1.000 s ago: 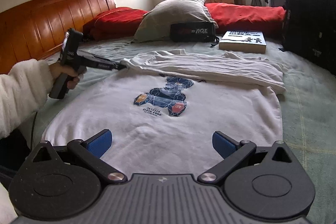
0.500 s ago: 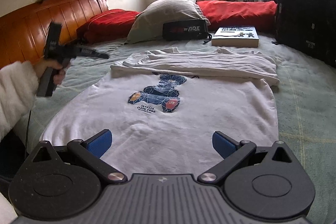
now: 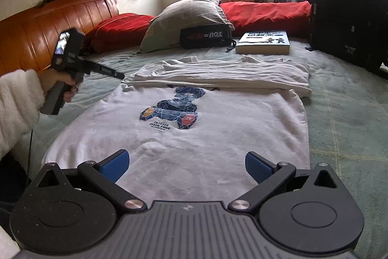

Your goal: Fold clothes

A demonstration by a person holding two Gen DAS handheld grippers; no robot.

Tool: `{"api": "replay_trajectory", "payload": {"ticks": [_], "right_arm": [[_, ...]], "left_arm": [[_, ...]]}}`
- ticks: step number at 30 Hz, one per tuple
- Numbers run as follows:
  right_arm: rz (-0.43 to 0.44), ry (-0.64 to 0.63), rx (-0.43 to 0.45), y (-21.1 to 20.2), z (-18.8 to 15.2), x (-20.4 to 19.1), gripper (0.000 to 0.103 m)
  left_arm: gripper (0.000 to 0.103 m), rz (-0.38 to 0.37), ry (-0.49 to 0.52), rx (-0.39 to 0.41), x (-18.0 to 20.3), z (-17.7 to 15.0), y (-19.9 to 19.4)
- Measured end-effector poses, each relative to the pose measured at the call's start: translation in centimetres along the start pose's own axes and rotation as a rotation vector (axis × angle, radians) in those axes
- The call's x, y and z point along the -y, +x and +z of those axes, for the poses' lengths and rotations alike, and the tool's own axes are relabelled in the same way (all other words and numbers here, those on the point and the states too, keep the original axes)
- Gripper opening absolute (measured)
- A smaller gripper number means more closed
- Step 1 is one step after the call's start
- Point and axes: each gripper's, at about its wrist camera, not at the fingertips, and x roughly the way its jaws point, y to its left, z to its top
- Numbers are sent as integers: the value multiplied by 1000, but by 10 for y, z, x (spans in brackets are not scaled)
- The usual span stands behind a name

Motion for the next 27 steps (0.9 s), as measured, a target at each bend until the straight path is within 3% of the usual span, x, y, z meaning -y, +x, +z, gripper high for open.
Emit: {"api": "replay_trajectory", "payload": {"ticks": [4, 6, 9, 14, 19, 27], "right_arm": [[-19, -18, -9, -3, -1, -6, 103], [-26, -22, -13, -6, -2, -7, 103], [-37, -17, -38, -7, -7, -6, 103], [-71, -16, -98, 4, -27, -4, 103], [-101, -41, -117, 16, -43, -2, 103], [-95, -68, -80, 15, -54, -1, 103]], "left_arm": [[42, -71, 58, 22, 23, 6, -32], [63, -93, 93, 4, 39, 7, -49], [83, -122, 129, -37, 61, -2, -75], [84, -193, 193, -94, 97, -46, -109], [84, -169, 257, -115, 124, -95, -117], [91, -121, 77, -138, 115, -127, -124]]}}
